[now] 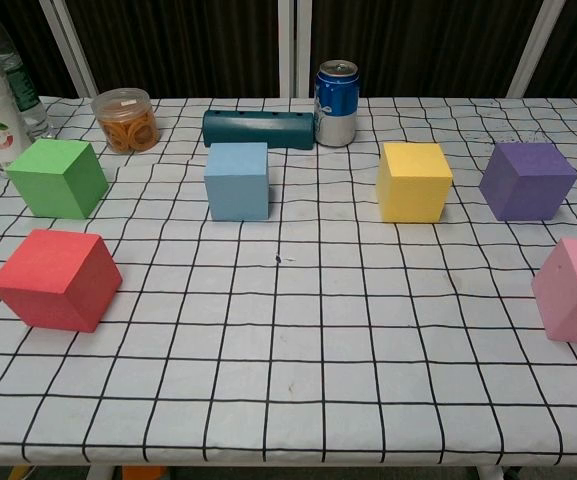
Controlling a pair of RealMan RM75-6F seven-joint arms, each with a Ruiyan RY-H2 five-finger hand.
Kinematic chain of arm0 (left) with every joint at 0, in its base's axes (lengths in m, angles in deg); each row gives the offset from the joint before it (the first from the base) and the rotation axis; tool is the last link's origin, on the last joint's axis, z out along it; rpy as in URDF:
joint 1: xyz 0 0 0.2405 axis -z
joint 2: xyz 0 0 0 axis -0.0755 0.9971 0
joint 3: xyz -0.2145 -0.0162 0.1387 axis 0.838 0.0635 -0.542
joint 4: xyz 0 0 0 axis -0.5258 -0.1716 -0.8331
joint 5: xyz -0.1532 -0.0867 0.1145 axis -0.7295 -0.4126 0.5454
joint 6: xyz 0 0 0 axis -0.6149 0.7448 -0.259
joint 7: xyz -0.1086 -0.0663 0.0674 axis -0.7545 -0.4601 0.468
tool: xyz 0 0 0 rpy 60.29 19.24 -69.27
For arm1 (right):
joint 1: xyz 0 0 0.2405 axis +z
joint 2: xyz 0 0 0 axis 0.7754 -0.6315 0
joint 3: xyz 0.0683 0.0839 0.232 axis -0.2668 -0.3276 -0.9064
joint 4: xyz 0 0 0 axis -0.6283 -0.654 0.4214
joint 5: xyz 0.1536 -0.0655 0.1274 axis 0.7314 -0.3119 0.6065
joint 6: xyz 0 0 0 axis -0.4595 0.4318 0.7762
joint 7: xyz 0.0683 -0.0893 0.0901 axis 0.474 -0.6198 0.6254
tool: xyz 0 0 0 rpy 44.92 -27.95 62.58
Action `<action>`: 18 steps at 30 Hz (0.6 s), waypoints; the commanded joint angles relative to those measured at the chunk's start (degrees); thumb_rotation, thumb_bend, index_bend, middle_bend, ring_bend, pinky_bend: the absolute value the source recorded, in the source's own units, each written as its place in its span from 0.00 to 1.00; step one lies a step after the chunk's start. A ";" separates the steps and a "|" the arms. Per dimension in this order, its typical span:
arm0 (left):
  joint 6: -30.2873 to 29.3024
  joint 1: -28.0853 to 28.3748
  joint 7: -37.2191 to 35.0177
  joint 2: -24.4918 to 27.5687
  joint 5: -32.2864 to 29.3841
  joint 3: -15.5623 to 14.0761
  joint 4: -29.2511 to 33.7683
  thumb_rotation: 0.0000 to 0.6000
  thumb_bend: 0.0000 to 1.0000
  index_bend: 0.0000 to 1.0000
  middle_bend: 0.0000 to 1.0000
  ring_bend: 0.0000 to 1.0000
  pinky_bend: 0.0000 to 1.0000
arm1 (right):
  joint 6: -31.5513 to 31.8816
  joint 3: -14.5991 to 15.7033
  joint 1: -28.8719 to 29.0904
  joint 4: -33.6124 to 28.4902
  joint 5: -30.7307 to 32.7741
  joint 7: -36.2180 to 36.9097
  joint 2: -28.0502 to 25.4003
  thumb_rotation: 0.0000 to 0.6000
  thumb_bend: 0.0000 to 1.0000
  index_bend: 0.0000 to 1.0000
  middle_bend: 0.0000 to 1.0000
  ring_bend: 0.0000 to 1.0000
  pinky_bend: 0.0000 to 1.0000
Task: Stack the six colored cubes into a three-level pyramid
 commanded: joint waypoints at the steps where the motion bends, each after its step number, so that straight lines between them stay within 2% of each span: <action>1: 0.13 0.02 -0.09 0.00 0.03 -0.06 0.02 1.00 0.22 0.14 0.14 0.08 0.05 | -0.03 0.09 0.03 0.12 -0.15 0.11 0.08 1.00 0.11 0.01 0.20 0.00 0.01; 18: -0.08 0.14 0.12 0.84 1.13 -0.24 1.33 1.00 0.22 0.14 0.14 0.08 0.05 | -0.34 0.04 1.17 -0.97 -2.32 3.16 -2.59 1.00 0.11 0.01 0.20 0.00 0.01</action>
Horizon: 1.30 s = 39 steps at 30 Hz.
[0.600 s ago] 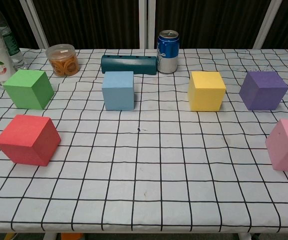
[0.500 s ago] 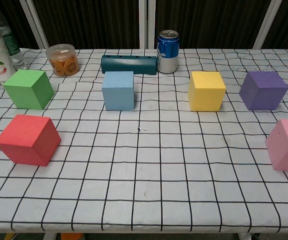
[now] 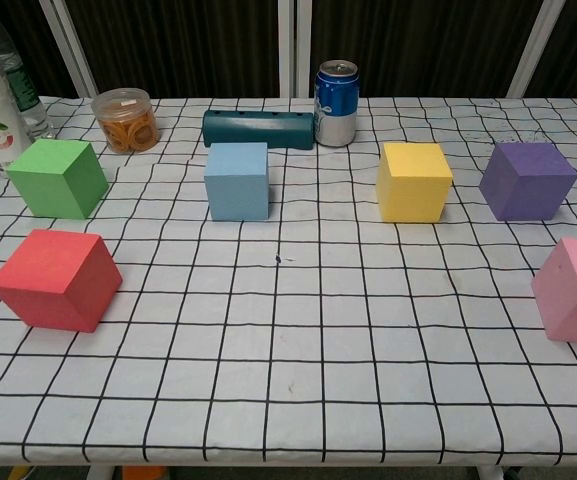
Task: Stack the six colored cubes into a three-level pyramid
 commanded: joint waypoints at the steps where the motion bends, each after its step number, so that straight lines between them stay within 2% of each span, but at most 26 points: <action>1: 0.13 0.14 0.02 0.12 0.10 0.04 0.11 1.00 0.22 0.14 0.14 0.08 0.05 | -0.65 0.00 0.59 -0.19 -0.43 0.65 -0.23 1.00 0.11 0.01 0.20 0.00 0.01; 13: 1.69 1.49 -0.51 0.47 0.62 0.27 0.64 1.00 0.22 0.14 0.14 0.08 0.05 | -5.76 -0.86 5.17 -1.72 -1.71 2.23 -1.28 1.00 0.11 0.00 0.20 0.00 0.01; 17: 2.10 1.59 -0.66 0.19 0.45 0.11 0.31 1.00 0.22 0.14 0.14 0.08 0.05 | -9.74 -1.58 8.27 -2.45 -1.52 3.02 -1.13 1.00 0.11 0.00 0.20 0.00 0.01; 23: 1.98 1.55 -1.18 0.01 0.61 -0.03 -0.10 1.00 0.22 0.14 0.14 0.08 0.05 | -18.02 -4.25 15.65 -3.52 -0.26 3.55 1.53 1.00 0.11 0.00 0.20 0.00 0.01; 28: 1.49 1.22 -1.71 -0.11 1.30 -0.52 -0.48 1.00 0.22 0.14 0.14 0.08 0.05 | -29.09 -7.67 24.52 -2.75 4.41 5.73 5.85 1.00 0.11 0.00 0.18 0.00 0.01; 32: 1.31 0.91 -1.63 0.25 1.88 -1.13 -0.64 1.00 0.22 0.14 0.14 0.08 0.05 | -36.73 -10.67 31.67 0.43 9.14 5.94 10.99 1.00 0.10 0.00 0.16 0.00 0.01; 39: 0.77 0.45 -1.92 0.34 1.99 -1.34 -0.63 1.00 0.22 0.14 0.14 0.08 0.05 | -45.09 -14.00 41.80 8.38 18.41 1.55 21.11 1.00 0.09 0.00 0.13 0.00 0.00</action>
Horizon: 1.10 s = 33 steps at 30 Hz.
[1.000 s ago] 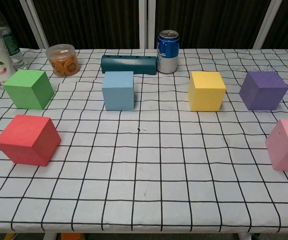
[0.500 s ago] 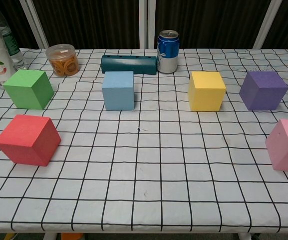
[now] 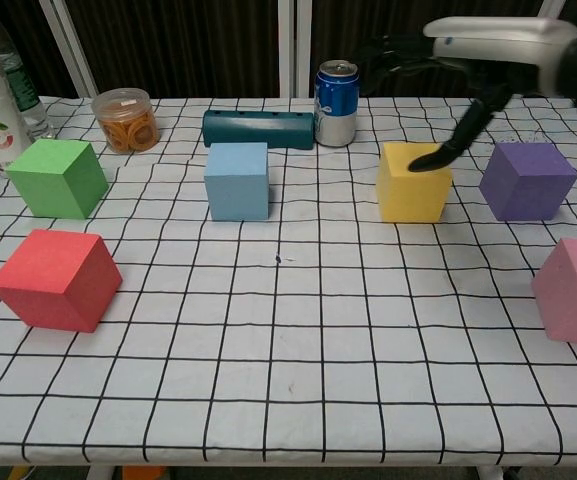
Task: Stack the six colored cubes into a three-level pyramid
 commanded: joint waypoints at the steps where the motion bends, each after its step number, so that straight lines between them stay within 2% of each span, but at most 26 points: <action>1: 0.04 -0.07 -0.09 0.00 -0.12 -0.04 -0.09 1.00 0.22 0.14 0.14 0.08 0.05 | -4.53 -2.37 5.84 5.88 5.69 -3.89 6.36 1.00 0.09 0.00 0.13 0.00 0.00; 7: 0.19 -0.23 -0.66 0.07 -0.56 -0.02 -0.42 1.00 0.22 0.14 0.14 0.08 0.05 | -7.19 -3.59 12.86 15.21 13.97 -9.21 15.35 1.00 0.09 0.00 0.13 0.00 0.00; 11: 0.20 -0.38 -1.18 0.05 -0.72 -0.06 -0.85 1.00 0.22 0.14 0.14 0.08 0.05 | -8.54 -3.31 16.43 20.61 17.62 -11.94 20.07 1.00 0.09 0.00 0.13 0.00 0.00; 20: 0.65 -0.63 -2.49 -0.07 -1.28 -0.20 -2.15 1.00 0.22 0.14 0.14 0.08 0.05 | -11.35 -3.91 22.02 30.93 22.99 -12.59 28.56 1.00 0.09 0.00 0.14 0.00 0.00; 24: 0.72 -0.76 -3.15 0.03 -1.59 -0.14 -2.68 1.00 0.22 0.14 0.14 0.08 0.05 | -12.68 -4.36 23.81 35.12 23.96 -11.64 31.46 1.00 0.12 0.00 0.21 0.01 0.00; 28: 0.67 -0.90 -3.74 -0.13 -1.63 -0.15 -3.15 1.00 0.22 0.14 0.14 0.08 0.05 | -12.81 -4.69 24.31 37.50 23.72 -10.16 33.12 1.00 0.17 0.01 0.33 0.09 0.00; 30: 0.64 -0.96 -3.96 -0.22 -1.60 -0.18 -3.42 1.00 0.22 0.14 0.14 0.08 0.05 | -11.75 -4.59 23.87 37.49 22.99 -9.72 33.09 1.00 0.18 0.04 0.38 0.13 0.00; 33: 0.52 -1.00 -4.33 -0.40 -1.49 -0.14 -3.77 1.00 0.22 0.14 0.14 0.08 0.05 | -9.28 -4.49 22.27 35.23 22.23 -9.18 31.85 1.00 0.18 0.06 0.40 0.13 0.00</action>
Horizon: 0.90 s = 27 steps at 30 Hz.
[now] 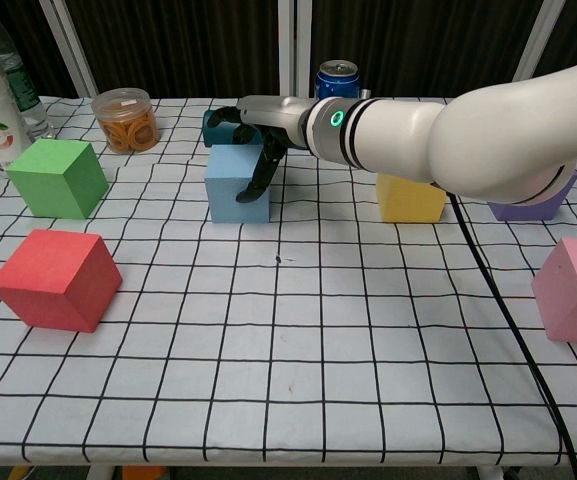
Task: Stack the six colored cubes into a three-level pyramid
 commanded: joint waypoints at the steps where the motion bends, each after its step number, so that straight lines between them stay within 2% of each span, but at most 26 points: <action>1: -0.08 0.02 -0.19 -0.14 0.16 0.05 -0.24 1.00 0.22 0.14 0.14 0.08 0.05 | 2.98 0.19 -2.14 -3.33 -0.81 0.54 -1.84 1.00 0.18 0.06 0.40 0.13 0.00; 9: -0.56 0.16 -0.57 -0.59 1.20 0.04 -0.72 1.00 0.22 0.14 0.14 0.08 0.05 | 6.00 2.30 -4.98 -10.21 2.13 -3.74 -5.90 1.00 0.18 0.06 0.39 0.13 0.00; 19: -0.43 -0.10 -1.45 -1.11 0.97 -0.13 -1.63 1.00 0.22 0.14 0.14 0.08 0.05 | 4.90 2.97 -3.51 -6.99 6.16 -6.92 -3.60 1.00 0.18 0.06 0.37 0.13 0.00; 20: -0.41 -0.13 -1.58 -1.17 0.94 -0.13 -1.74 1.00 0.22 0.14 0.14 0.08 0.05 | 4.71 3.08 -3.31 -6.51 6.43 -7.21 -3.23 1.00 0.18 0.05 0.35 0.13 0.00; 23: -0.54 -0.22 -1.80 -1.27 1.02 -0.16 -1.99 1.00 0.22 0.14 0.14 0.08 0.05 | 3.98 3.38 -3.15 -6.55 6.66 -7.39 -3.11 1.00 0.17 0.00 0.23 0.07 0.00; 25: -0.70 -0.29 -1.91 -1.31 1.12 -0.17 -2.10 1.00 0.21 0.14 0.14 0.08 0.05 | 3.83 3.55 -3.35 -7.22 6.64 -7.33 -3.49 1.00 0.16 0.00 0.14 0.03 0.00; 27: -0.85 -0.28 -1.99 -1.32 1.26 -0.11 -2.16 1.00 0.21 0.14 0.14 0.08 0.05 | 3.95 3.76 -3.67 -8.41 6.62 -7.41 -4.33 1.00 0.15 0.00 0.09 0.01 0.00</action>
